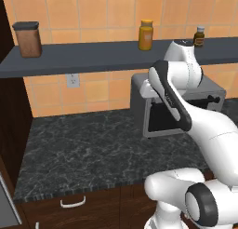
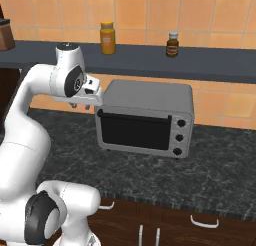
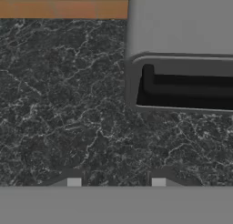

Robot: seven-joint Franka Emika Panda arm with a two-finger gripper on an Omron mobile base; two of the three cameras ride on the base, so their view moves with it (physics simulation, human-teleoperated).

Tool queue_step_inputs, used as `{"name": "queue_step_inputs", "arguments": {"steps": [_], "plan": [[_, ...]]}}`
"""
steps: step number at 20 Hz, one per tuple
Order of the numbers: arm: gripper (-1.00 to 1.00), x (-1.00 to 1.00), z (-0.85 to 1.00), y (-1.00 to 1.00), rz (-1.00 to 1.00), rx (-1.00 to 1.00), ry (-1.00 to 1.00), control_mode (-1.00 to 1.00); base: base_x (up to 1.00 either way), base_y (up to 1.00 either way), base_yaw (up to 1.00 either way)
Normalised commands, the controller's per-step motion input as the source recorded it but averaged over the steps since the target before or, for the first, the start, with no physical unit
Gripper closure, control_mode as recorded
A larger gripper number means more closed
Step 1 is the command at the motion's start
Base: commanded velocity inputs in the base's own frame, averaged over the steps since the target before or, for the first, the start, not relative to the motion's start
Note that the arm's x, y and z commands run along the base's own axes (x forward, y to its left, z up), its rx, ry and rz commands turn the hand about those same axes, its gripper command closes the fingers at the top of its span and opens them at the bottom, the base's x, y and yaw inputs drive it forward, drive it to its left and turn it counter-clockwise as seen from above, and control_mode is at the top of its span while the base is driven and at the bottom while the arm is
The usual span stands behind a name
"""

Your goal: Navigate to the toaster.

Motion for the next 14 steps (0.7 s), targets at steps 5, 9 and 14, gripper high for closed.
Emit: {"name": "queue_step_inputs", "arguments": {"steps": [5,9,14], "plan": [[-1.00,-0.69,0.00,0.00,0.00,0.00,0.00,-1.00,0.00,0.00,0.00],[-1.00,-1.00,0.00,-0.06,0.00,0.00,-0.17,-1.00,0.00,0.00,0.00],[-1.00,-0.99,0.00,-0.19,0.00,0.00,-0.21,-1.00,0.00,0.00,0.00]]}}
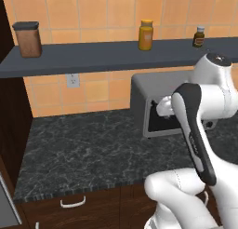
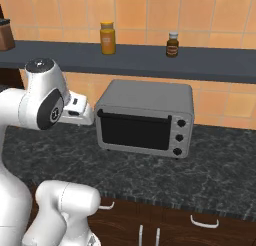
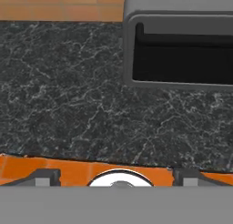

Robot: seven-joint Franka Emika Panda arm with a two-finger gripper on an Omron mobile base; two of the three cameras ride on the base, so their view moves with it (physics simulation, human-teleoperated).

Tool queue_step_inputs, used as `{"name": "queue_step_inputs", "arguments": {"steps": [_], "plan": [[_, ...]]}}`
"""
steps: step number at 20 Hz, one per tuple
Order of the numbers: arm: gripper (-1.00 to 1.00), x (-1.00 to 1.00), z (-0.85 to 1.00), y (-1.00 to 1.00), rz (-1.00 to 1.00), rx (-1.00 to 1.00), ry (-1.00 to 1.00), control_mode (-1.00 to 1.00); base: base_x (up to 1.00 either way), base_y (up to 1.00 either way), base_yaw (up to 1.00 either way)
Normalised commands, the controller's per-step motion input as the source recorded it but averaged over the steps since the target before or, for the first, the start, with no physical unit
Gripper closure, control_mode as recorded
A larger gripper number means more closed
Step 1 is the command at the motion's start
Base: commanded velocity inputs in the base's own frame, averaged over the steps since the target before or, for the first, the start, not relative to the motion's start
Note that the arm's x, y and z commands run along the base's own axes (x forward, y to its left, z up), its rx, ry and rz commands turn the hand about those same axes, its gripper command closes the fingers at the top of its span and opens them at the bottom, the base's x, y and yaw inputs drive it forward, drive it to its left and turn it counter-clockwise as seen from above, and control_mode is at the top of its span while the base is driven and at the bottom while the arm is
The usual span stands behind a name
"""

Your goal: Navigate to the toaster.

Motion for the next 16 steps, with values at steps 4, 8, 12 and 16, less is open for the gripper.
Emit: {"name": "queue_step_inputs", "arguments": {"steps": [4,8,12,16], "plan": [[-1.00,-0.50,-0.01,-0.32,-0.06,0.01,-0.08,1.00,-0.50,-0.47,-0.06],[-1.00,0.00,0.00,0.00,0.00,0.00,0.00,1.00,-0.96,-0.86,-0.37],[-1.00,0.00,0.00,0.00,0.00,0.00,0.00,1.00,-0.22,-0.36,-0.79],[-1.00,0.00,0.00,0.00,0.00,0.00,0.00,1.00,0.00,-0.02,-0.99]]}}
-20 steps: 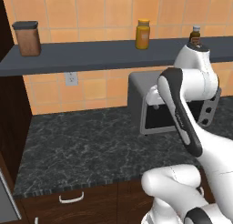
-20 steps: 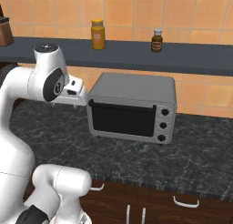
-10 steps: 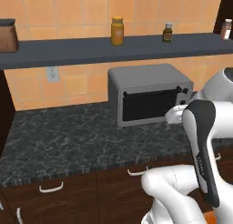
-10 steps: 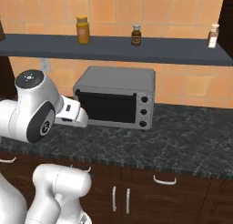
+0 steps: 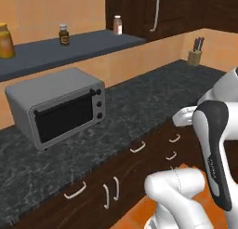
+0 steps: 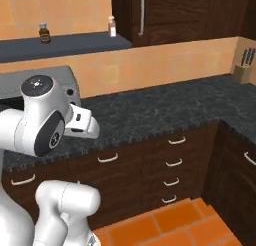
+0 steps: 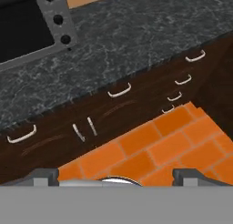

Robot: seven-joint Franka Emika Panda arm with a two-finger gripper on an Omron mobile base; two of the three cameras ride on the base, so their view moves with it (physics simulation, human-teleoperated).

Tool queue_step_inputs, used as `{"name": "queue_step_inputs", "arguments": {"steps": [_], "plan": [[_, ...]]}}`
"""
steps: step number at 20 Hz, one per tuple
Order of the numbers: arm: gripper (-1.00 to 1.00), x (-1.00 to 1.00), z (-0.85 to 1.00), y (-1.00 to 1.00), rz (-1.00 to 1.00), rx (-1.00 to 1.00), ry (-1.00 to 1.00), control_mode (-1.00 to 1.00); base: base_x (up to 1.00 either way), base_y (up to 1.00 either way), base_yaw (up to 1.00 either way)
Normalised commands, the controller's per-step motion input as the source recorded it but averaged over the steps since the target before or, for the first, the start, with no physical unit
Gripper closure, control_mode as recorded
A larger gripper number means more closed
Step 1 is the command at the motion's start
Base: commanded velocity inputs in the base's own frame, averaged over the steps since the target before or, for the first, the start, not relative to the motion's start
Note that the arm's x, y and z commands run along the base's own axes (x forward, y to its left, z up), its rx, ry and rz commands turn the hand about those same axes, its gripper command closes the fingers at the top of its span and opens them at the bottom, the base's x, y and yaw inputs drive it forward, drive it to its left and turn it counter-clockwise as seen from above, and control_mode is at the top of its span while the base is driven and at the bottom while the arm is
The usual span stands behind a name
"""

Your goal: Navigate to the toaster.

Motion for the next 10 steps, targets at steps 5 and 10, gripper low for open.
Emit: {"name": "queue_step_inputs", "arguments": {"steps": [5,10], "plan": [[-1.00,0.00,0.00,0.00,0.00,0.00,0.00,1.00,0.00,-0.09,-0.97],[-1.00,0.00,0.00,0.00,0.00,0.00,0.00,1.00,0.00,-0.18,-0.95]]}}
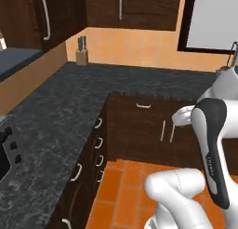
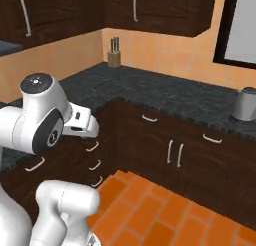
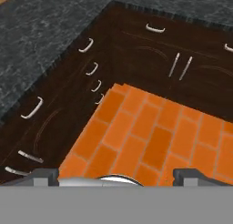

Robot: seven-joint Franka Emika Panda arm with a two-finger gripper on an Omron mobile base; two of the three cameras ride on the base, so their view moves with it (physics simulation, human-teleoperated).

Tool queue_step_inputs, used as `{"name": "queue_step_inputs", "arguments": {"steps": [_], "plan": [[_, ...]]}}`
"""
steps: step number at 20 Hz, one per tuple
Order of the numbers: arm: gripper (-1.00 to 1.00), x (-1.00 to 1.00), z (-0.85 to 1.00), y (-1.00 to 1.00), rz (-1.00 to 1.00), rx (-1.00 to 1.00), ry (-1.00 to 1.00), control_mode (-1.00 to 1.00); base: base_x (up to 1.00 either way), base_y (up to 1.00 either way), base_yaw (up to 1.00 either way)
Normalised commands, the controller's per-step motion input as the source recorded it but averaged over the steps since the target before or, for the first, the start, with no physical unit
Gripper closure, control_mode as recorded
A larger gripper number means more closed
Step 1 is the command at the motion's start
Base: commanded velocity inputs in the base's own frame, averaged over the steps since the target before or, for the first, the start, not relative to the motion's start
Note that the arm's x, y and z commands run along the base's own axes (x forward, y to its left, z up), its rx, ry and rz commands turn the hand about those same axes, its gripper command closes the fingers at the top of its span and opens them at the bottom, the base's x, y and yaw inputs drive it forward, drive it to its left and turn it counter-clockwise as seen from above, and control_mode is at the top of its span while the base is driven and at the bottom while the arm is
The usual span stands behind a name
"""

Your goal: Navigate to the toaster.

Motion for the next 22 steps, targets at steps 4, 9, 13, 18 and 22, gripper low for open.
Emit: {"name": "queue_step_inputs", "arguments": {"steps": [4,9,13,18,22], "plan": [[-1.00,0.00,0.00,0.00,0.00,0.00,0.00,1.00,0.00,-0.36,-0.91],[-1.00,0.00,0.00,0.00,0.00,0.00,0.00,1.00,0.01,-0.88,-0.73],[-1.00,0.00,0.00,0.00,0.00,0.00,0.00,1.00,0.00,-0.91,-0.75],[-1.00,0.00,0.00,0.00,0.00,0.00,0.00,1.00,0.00,-0.84,-0.76],[-1.00,0.00,0.00,0.00,0.00,0.00,0.00,1.00,0.04,-0.58,-0.79]]}}
